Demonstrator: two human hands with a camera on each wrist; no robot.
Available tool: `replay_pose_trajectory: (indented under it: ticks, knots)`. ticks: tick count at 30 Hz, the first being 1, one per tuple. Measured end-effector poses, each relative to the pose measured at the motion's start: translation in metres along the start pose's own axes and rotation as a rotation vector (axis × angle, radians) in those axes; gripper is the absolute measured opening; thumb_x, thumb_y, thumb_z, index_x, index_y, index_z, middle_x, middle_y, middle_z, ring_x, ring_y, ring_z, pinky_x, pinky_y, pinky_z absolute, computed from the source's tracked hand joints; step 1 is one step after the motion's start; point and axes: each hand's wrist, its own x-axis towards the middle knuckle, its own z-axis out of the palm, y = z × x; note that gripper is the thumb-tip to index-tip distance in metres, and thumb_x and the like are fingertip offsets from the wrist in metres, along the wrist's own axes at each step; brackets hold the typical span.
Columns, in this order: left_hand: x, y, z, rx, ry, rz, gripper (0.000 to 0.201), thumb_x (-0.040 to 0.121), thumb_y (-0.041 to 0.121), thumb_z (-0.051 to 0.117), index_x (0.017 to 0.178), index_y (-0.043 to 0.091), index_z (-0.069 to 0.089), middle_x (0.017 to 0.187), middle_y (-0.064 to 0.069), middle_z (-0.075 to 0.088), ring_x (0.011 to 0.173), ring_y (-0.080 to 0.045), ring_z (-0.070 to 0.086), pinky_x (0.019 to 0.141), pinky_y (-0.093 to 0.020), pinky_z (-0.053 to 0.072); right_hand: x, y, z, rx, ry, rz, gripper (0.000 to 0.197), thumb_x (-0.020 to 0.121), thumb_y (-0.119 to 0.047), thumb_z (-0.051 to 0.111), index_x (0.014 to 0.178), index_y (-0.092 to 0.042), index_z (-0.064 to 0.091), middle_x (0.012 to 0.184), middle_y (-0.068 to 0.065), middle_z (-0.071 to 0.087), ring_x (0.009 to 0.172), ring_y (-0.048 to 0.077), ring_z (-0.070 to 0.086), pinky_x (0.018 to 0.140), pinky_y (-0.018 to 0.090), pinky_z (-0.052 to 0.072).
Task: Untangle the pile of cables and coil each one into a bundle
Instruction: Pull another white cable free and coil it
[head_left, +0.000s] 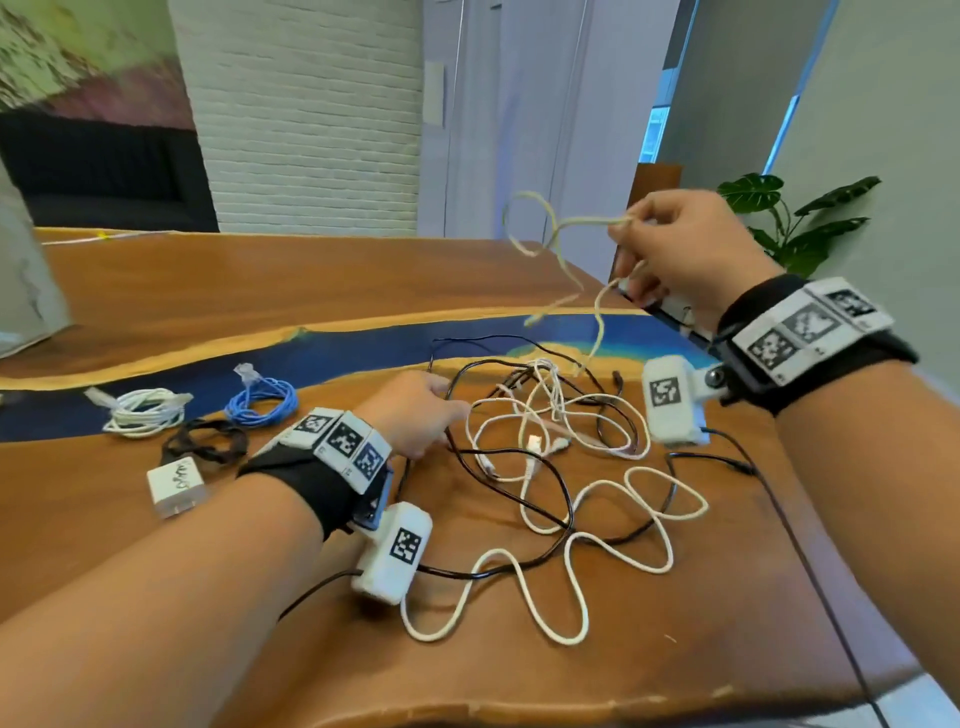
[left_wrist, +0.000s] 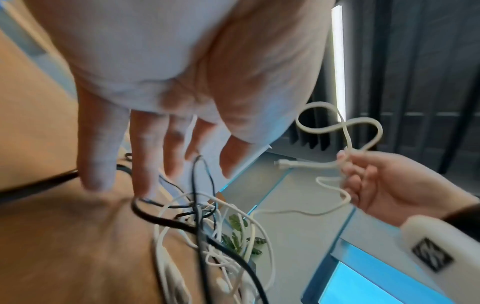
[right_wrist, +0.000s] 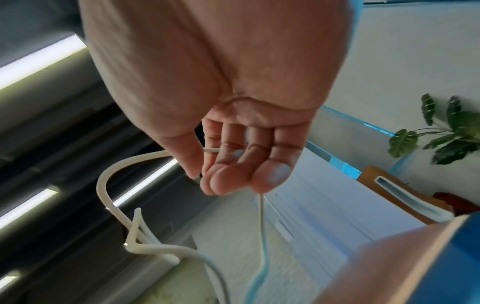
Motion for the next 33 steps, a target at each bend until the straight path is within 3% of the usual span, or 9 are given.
replay_pose_trajectory:
  ticks: [3, 7, 10, 14, 20, 23, 26, 28, 33]
  knots:
    - [-0.006, 0.016, -0.006, -0.096, 0.160, 0.248, 0.102, 0.085, 0.045, 0.079, 0.161, 0.038, 0.010, 0.165, 0.000, 0.024, 0.143, -0.025, 0.039, 0.106, -0.045, 0.046, -0.005, -0.031, -0.004, -0.009, -0.048, -0.087, 0.010, 0.098, -0.014, 0.065, 0.090, -0.008, 0.064, 0.062, 0.008, 0.065, 0.042, 0.020, 0.057, 0.042, 0.025, 0.045]
    - [-0.031, 0.057, -0.014, -0.582, 0.065, 0.517, 0.119, 0.071, 0.033, 0.091, 0.157, 0.050, 0.010, 0.160, 0.001, 0.037, 0.133, -0.019, 0.053, 0.100, -0.042, 0.048, -0.016, -0.052, 0.012, -0.097, -0.183, -0.198, 0.006, 0.095, -0.010, 0.066, 0.090, -0.007, 0.069, 0.061, 0.005, 0.067, 0.048, 0.018, 0.061, 0.050, 0.029, 0.051]
    - [-0.042, 0.077, -0.022, -0.810, 0.011, 0.549, 0.090, 0.077, 0.028, 0.082, 0.151, 0.037, 0.031, 0.128, -0.001, 0.068, 0.111, -0.022, 0.070, 0.098, -0.048, 0.051, -0.020, -0.053, 0.027, -0.186, -0.281, -0.262, 0.009, 0.091, -0.012, 0.072, 0.086, -0.019, 0.076, 0.057, -0.001, 0.068, 0.053, 0.012, 0.061, 0.060, 0.032, 0.053]
    - [-0.045, 0.077, -0.030, -0.766, 0.170, 0.517, 0.028, 0.105, 0.032, 0.053, 0.118, 0.011, 0.065, 0.088, -0.002, 0.074, 0.075, -0.017, 0.066, 0.075, -0.034, 0.053, -0.025, -0.042, 0.044, -0.283, -0.247, -0.282, 0.005, 0.090, -0.023, 0.078, 0.094, -0.025, 0.080, 0.049, -0.027, 0.058, 0.051, -0.008, 0.055, 0.053, 0.005, 0.038]
    - [-0.038, 0.040, -0.050, -0.717, 0.416, 0.392, 0.042, 0.110, 0.034, 0.036, 0.088, 0.009, 0.062, 0.060, -0.005, 0.063, 0.053, -0.017, 0.054, 0.054, -0.031, 0.046, -0.040, -0.022, 0.068, -0.324, -0.442, -0.123, 0.016, 0.101, -0.022, 0.060, 0.098, -0.009, 0.069, 0.094, 0.006, 0.073, 0.079, 0.019, 0.068, 0.067, 0.018, 0.053]
    - [-0.034, 0.015, -0.069, -0.656, 0.535, 0.323, 0.041, 0.108, 0.035, 0.040, 0.077, 0.015, 0.057, 0.050, 0.003, 0.045, 0.048, -0.015, 0.038, 0.051, -0.031, 0.032, -0.044, -0.004, 0.071, -0.218, -0.584, 0.006, 0.010, 0.095, -0.010, 0.061, 0.089, -0.003, 0.066, 0.089, 0.016, 0.077, 0.079, 0.029, 0.073, 0.080, 0.041, 0.058]
    - [-0.033, -0.005, -0.089, -0.754, 0.629, 0.271, 0.036, 0.107, 0.032, 0.042, 0.076, 0.016, 0.052, 0.050, 0.002, 0.039, 0.047, -0.017, 0.031, 0.050, -0.031, 0.028, -0.042, 0.015, 0.080, -0.374, -0.599, 0.013, 0.004, 0.088, -0.015, 0.063, 0.086, -0.013, 0.067, 0.080, 0.014, 0.075, 0.071, 0.025, 0.065, 0.069, 0.041, 0.055]
    - [-0.033, -0.015, -0.097, -0.775, 0.646, 0.269, 0.036, 0.107, 0.031, 0.042, 0.076, 0.016, 0.052, 0.048, 0.002, 0.042, 0.047, -0.018, 0.033, 0.049, -0.031, 0.030, -0.042, 0.028, 0.089, -0.440, -0.678, 0.061, 0.020, 0.088, -0.026, 0.071, 0.108, -0.024, 0.069, 0.091, 0.005, 0.075, 0.074, 0.019, 0.067, 0.066, 0.034, 0.058]
    - [-0.039, -0.023, -0.089, -0.670, 0.544, 0.339, 0.037, 0.111, 0.028, 0.036, 0.087, 0.011, 0.060, 0.061, -0.005, 0.058, 0.057, -0.019, 0.051, 0.057, -0.033, 0.046, -0.050, 0.057, 0.113, -0.794, -0.894, 0.063, 0.045, 0.078, -0.063, 0.075, 0.116, -0.038, 0.071, 0.096, -0.017, 0.064, 0.089, 0.007, 0.062, 0.079, 0.031, 0.052]
